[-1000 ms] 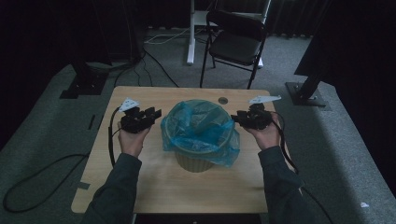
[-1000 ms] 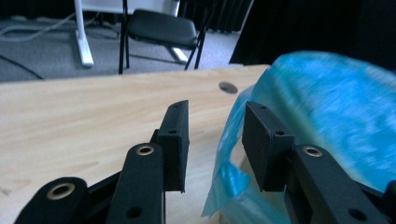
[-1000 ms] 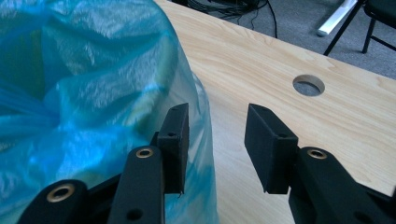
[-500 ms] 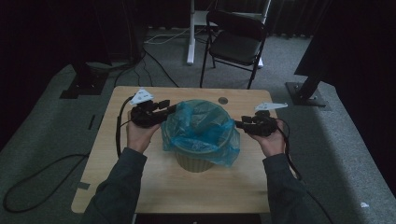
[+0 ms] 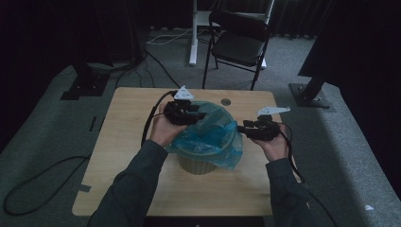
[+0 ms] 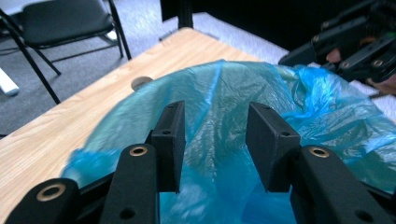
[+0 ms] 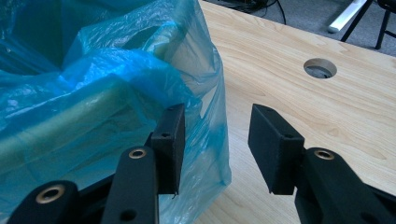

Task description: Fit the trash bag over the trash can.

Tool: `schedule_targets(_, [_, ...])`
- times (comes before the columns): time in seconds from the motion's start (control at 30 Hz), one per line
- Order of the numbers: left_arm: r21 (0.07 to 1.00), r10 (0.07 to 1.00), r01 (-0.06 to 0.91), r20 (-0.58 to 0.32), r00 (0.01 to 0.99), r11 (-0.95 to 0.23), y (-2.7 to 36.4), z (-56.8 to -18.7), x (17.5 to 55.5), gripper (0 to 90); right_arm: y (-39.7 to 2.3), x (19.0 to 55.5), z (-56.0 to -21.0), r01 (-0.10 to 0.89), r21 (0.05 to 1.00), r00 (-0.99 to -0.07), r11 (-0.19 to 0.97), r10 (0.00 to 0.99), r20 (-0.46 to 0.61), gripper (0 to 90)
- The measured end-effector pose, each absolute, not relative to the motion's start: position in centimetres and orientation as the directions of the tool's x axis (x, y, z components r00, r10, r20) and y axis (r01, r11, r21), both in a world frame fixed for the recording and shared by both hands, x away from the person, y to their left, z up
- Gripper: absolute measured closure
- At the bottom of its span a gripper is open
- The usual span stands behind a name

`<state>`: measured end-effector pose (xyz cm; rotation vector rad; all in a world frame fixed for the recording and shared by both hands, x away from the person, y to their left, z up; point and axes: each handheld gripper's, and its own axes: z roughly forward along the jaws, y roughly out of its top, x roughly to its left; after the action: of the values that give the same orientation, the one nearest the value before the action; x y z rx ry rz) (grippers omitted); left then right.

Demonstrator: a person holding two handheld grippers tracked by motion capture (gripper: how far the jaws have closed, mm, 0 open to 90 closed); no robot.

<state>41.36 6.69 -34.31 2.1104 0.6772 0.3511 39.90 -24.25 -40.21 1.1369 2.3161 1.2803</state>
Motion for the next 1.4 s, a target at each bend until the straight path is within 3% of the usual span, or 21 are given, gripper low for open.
schedule_targets(0.27, [0.711,0.536,0.312,0.109,0.837,-0.631,4.2,-34.6,41.9,55.1,-24.1,39.9,-40.3,0.509,0.804,-0.665,0.307,0.733,0.141,55.5])
schedule_targets(0.67, [0.645,0.508,0.314,0.136,0.851,-0.697,1.3,-35.9,42.7,53.2,-23.9,39.9,-40.5,0.506,0.803,-0.674,0.315,0.725,0.140,55.3])
schedule_targets(0.97, [0.623,0.431,0.265,0.130,0.893,-0.736,-0.1,-36.3,42.2,53.1,-23.8,39.8,-40.6,0.505,0.803,-0.678,0.316,0.721,0.142,55.0])
schedule_targets(1.2, [0.677,0.395,0.252,0.062,0.917,-0.692,0.5,-35.8,42.1,52.3,-23.7,39.9,-40.7,0.498,0.805,-0.687,0.323,0.714,0.139,54.5])
schedule_targets(1.4, [0.598,0.382,0.264,0.077,0.921,-0.757,-0.4,-36.5,42.2,51.9,-23.7,39.8,-40.7,0.499,0.805,-0.687,0.322,0.713,0.141,54.3])
